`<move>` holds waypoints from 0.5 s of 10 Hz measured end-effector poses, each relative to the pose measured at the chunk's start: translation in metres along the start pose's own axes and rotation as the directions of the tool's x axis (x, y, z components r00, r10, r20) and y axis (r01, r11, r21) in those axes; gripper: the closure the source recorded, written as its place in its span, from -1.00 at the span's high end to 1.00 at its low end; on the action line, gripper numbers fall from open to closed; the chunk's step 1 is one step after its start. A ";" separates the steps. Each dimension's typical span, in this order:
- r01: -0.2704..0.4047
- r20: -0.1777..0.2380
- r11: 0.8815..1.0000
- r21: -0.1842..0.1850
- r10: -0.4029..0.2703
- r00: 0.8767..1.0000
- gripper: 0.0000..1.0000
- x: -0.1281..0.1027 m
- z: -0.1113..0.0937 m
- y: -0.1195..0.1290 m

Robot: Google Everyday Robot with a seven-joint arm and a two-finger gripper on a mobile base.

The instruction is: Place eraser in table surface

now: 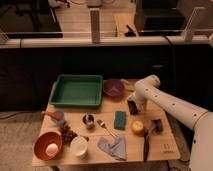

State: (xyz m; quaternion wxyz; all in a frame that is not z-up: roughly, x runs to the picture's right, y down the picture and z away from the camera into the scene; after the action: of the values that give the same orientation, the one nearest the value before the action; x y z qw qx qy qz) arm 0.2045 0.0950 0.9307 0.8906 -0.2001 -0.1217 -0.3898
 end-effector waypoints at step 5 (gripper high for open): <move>0.136 0.090 0.991 -0.007 -0.135 0.987 0.60 -0.003 0.005 -0.003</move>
State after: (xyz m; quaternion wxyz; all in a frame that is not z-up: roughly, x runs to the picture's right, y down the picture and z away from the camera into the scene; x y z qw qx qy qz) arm 0.1999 0.0976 0.9350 0.8543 -0.2146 -0.1722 -0.4409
